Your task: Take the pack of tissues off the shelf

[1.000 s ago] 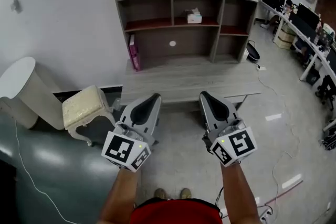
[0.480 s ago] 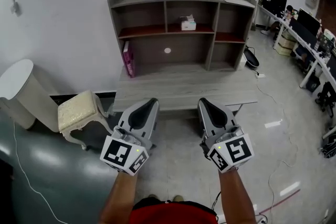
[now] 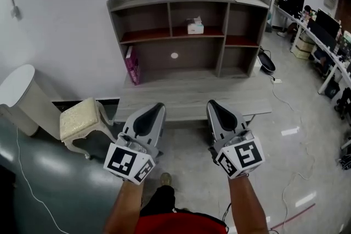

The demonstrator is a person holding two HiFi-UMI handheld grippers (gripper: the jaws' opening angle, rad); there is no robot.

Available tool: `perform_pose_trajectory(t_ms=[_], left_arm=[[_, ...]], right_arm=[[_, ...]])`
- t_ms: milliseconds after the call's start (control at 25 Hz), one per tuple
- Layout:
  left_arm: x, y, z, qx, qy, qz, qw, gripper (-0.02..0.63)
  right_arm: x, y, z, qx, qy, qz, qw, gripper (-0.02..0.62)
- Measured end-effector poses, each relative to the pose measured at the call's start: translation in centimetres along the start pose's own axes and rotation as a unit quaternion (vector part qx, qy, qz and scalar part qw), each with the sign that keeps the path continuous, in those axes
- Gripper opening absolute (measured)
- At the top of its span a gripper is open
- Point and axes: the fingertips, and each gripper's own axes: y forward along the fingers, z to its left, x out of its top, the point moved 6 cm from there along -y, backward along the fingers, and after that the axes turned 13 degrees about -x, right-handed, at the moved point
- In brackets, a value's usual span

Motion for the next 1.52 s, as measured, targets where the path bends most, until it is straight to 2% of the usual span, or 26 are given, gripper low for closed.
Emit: perform_pose_trajectory(t_ms=[280, 560, 920, 1200, 1320, 1520], left_arm=[[-2.3, 3.8, 4.4, -0.006, -0.003, -0.008, 0.9999, 0.011], [-4.9, 9.1, 12.4, -0.018, -0.008, -0.018, 0.9996, 0.011], [-7.8, 16.0, 22.6, -0.064, -0.013, -0.030, 0.9974, 0.011], [-10.7, 20.0, 28.1, -0.092, -0.031, -0.028, 0.9949, 0.011], [-11.5, 21.2, 29.3, -0.102, -0.036, -0.027, 0.9938, 0.010], [-12.8, 22.6, 30.7, -0.111, -0.045, -0.016, 0.9926, 0.011]], right_arm=[[-2.0, 5.4, -1.7, -0.007, -0.007, 0.003, 1.000, 0.005], [-4.1, 14.2, -3.7, -0.030, -0.027, 0.013, 0.999, 0.005], [-6.7, 27.0, -6.0, -0.074, -0.043, 0.021, 0.996, 0.005], [-8.4, 33.6, -8.0, -0.116, -0.062, 0.040, 0.991, 0.006], [-9.2, 35.8, -9.0, -0.131, -0.066, 0.051, 0.988, 0.041], [-10.1, 39.2, -10.6, -0.149, -0.072, 0.069, 0.984, 0.139]])
